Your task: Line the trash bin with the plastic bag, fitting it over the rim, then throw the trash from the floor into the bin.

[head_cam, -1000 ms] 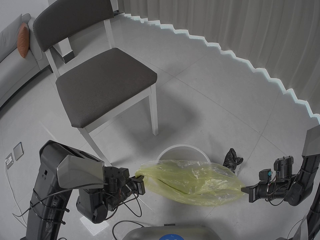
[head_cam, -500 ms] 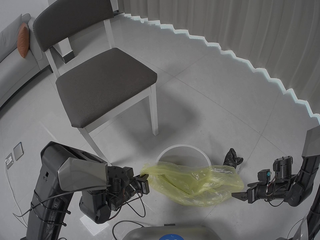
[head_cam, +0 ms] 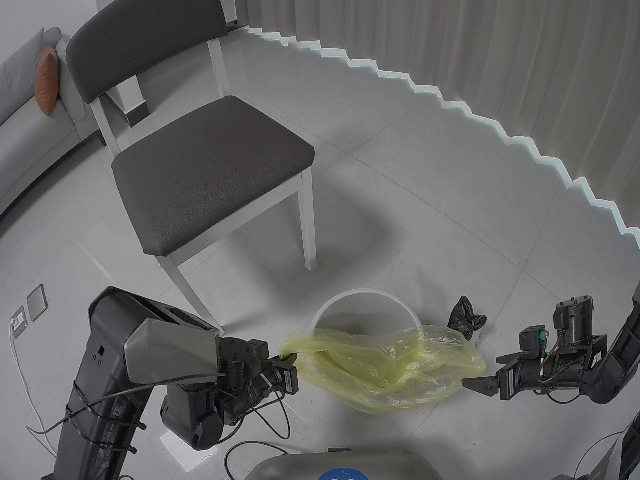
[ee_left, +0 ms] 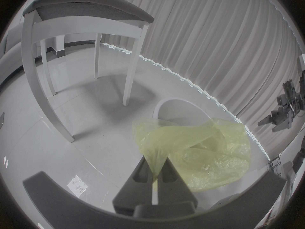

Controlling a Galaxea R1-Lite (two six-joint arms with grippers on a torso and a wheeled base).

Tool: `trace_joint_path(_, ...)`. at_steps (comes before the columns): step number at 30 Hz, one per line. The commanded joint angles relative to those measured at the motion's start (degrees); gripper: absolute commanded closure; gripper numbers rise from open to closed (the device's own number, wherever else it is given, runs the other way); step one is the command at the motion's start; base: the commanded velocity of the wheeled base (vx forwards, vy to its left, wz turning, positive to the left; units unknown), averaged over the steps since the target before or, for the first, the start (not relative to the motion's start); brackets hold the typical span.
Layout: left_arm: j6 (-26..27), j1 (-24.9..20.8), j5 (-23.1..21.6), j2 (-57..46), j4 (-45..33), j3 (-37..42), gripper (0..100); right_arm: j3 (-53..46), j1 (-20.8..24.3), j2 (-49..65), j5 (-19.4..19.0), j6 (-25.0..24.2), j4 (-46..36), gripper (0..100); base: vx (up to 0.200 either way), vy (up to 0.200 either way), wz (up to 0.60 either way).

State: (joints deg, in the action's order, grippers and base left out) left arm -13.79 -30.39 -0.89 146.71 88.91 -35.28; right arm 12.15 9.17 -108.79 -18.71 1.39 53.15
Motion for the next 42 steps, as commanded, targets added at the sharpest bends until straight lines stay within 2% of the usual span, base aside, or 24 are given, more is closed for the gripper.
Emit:
trace_joint_path(1, 0.25, 0.16, 0.45, 2.79, 0.30, 0.56, 100, 10.17, 5.51, 8.24, 0.87, -0.95, -11.49, 0, 0.000, 0.000, 0.00)
trace_joint_path(4, 0.25, 0.24, 0.45, 3.14, 0.22, 0.74, 100, 18.70, 9.29, 9.56, 3.07, -2.44, -22.30, 0, 0.000, 0.000, 0.00)
trace_joint_path(6, 0.25, 0.24, 0.45, 3.32, 0.13, 0.47, 100, 23.18, 11.66, 9.30, 4.83, -3.41, -26.78, 0, 0.000, 0.000, 0.00)
trace_joint_path(12, 0.25, 0.33, 0.36, 3.40, 0.13, 0.65, 100, 31.97, 16.50, 6.13, 6.50, -3.50, -32.23, 0, 0.000, 0.000, 0.00)
trace_joint_path(17, 1.31, 0.42, 0.36, 3.14, 0.65, 3.38, 100, 37.06, 18.17, 2.35, 7.90, -2.36, -36.54, 0, 0.000, 0.000, 0.00)
trace_joint_path(18, 1.66, 0.51, 0.36, 3.05, 0.65, 3.64, 0, 37.50, 18.34, 1.91, 7.90, -2.00, -37.15, 0, 0.000, 0.000, 0.00)
trace_joint_path(26, 1.75, 0.68, 0.63, 2.35, 0.74, 5.84, 0, 36.89, 18.25, 2.70, 7.90, -1.92, -37.42, 0, 0.000, 0.000, 0.00)
trace_joint_path(36, 2.54, 0.77, 0.89, -9.43, 0.74, 17.35, 0, 31.79, 16.06, 10.35, 7.99, -2.62, -36.80, 0, 0.000, 0.000, 0.00)
trace_joint_path(38, 4.47, 0.86, 0.89, -12.77, 0.74, 19.28, 0, 30.47, 15.44, 12.28, 7.90, -2.71, -36.72, 0, 0.000, 0.000, 0.00)
trace_joint_path(42, 11.68, 0.60, 0.89, -17.69, 0.74, 21.04, 0, 26.08, 15.00, 16.77, 7.81, -3.94, -35.22, 0, 0.000, 0.000, 0.00)
